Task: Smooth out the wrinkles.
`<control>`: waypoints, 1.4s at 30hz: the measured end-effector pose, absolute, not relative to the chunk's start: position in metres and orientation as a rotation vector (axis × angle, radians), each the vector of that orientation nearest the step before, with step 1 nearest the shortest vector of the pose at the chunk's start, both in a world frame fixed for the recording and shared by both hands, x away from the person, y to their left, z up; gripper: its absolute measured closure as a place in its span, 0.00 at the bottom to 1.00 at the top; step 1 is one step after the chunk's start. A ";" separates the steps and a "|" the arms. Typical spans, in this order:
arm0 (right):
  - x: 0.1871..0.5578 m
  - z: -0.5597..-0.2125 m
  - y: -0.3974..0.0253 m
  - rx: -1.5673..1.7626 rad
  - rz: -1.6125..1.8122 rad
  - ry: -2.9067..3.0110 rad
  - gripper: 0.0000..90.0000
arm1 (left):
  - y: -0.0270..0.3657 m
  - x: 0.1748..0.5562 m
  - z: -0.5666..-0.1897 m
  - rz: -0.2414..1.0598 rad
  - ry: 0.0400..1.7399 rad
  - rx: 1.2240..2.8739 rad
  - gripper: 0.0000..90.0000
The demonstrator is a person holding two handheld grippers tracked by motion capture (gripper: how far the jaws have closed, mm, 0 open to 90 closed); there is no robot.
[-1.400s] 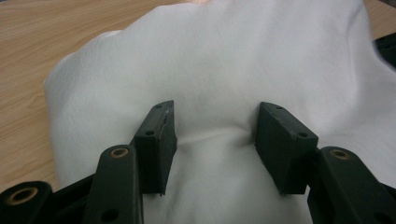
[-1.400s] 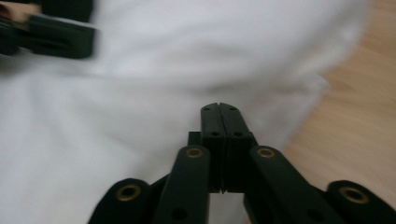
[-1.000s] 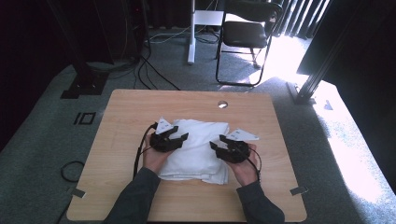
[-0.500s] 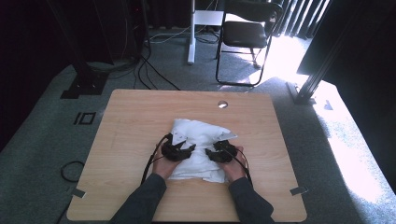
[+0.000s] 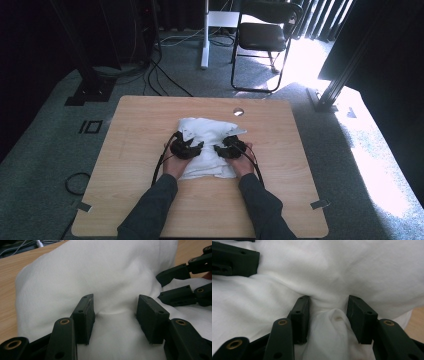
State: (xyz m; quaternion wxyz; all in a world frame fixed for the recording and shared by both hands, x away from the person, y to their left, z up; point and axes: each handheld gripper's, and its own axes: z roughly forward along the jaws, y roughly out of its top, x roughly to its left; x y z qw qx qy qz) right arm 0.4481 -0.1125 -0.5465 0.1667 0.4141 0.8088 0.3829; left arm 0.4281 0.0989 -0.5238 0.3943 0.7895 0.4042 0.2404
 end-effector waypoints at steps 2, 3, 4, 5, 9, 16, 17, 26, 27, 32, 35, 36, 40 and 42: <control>0.449 -0.546 -0.114 1.186 1.095 2.297 0.56 | 0.100 0.430 -0.523 0.597 1.026 1.996 0.55; 0.447 -0.545 -0.115 1.185 1.092 2.293 0.55 | 0.101 0.429 -0.522 0.592 1.023 1.996 0.55; 0.444 -0.544 -0.117 1.176 1.085 2.286 0.53 | 0.102 0.428 -0.522 0.593 1.017 1.990 0.54; 0.441 -0.542 -0.120 1.182 1.082 2.277 0.51 | 0.103 0.426 -0.521 0.593 1.012 1.982 0.54; 0.424 -0.538 -0.134 1.159 1.082 2.262 0.44 | 0.110 0.414 -0.511 0.573 0.994 1.929 0.53; 0.403 -0.531 -0.157 1.175 1.065 2.228 0.39 | 0.143 0.390 -0.491 0.591 0.991 1.868 0.51; 0.400 -0.528 -0.161 1.186 1.068 2.209 0.38 | 0.148 0.388 -0.489 0.586 1.001 1.859 0.51; 0.372 -0.512 -0.198 1.256 1.166 2.092 0.35 | 0.194 0.366 -0.495 0.550 1.116 1.835 0.50; 0.369 -0.513 -0.202 1.262 1.162 2.086 0.35 | 0.197 0.364 -0.497 0.549 1.125 1.831 0.50; 0.357 -0.519 -0.219 1.297 1.129 2.079 0.35 | 0.206 0.351 -0.503 0.544 1.151 1.831 0.50; 0.349 -0.521 -0.228 1.318 1.133 2.068 0.34 | 0.210 0.342 -0.507 0.538 1.152 1.824 0.49; 0.347 -0.523 -0.230 1.325 1.134 2.064 0.34 | 0.212 0.340 -0.509 0.537 1.157 1.820 0.49; 0.340 -0.527 -0.242 1.379 1.158 2.042 0.33 | 0.215 0.335 -0.510 0.551 1.164 1.848 0.48; 0.338 -0.527 -0.249 1.410 1.184 2.026 0.33 | 0.219 0.333 -0.509 0.545 1.167 1.828 0.48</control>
